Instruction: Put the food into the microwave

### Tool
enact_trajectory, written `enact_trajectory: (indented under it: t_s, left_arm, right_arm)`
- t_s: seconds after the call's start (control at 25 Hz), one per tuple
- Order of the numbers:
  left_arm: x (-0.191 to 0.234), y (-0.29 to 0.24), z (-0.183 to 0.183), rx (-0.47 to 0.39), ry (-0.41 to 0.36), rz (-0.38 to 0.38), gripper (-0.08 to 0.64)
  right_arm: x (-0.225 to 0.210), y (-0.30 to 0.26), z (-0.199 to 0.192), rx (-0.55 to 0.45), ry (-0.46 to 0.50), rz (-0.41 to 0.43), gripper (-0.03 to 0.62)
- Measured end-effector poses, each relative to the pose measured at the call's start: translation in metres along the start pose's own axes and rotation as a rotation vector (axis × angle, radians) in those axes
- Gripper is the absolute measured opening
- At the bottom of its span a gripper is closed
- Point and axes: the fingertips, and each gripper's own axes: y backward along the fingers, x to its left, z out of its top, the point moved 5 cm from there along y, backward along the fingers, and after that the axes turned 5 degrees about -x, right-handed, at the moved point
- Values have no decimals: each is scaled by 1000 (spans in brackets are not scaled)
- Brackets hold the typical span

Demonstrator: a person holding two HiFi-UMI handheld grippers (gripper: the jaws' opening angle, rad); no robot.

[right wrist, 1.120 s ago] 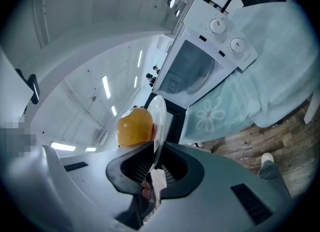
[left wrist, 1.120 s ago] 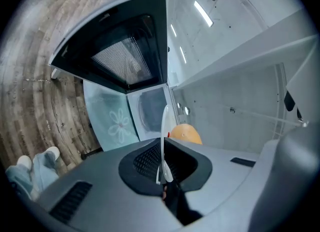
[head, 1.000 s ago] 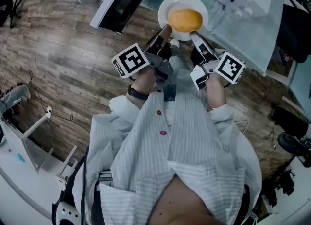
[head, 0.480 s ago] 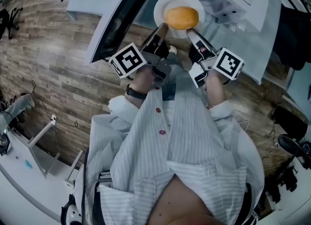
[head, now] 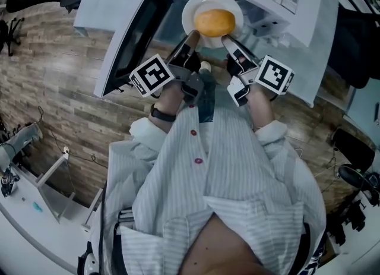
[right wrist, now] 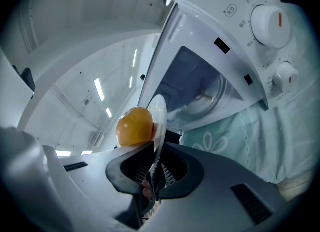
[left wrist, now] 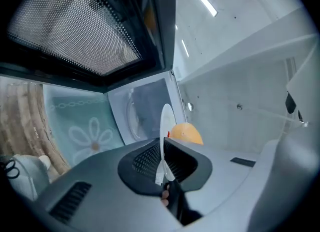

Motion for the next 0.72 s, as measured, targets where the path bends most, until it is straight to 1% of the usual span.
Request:
enact_trajectory:
  t_s: [0.16,0.28,0.4,0.52,0.72]
  left_arm:
    - [3,-3,1,12,5,12,17]
    - [4,-4,4,17,5,21,17]
    - [1,-5,8,28,-5,19,17]
    - [0,-6,9,42,-11,13,17]
    - [6,-8,5,75,-12,12,17]
  right_arm:
    - [-6,0,-1,2,-35,-31,52]
    - [-5,-4,-1,0,-42,-32,52]
    - [-1,-6,0,-11,-34,-14,52]
    - [-2,-4,-1,-27,-54,-34,52]
    - [-5,0,-5,-50,-60,-60,52]
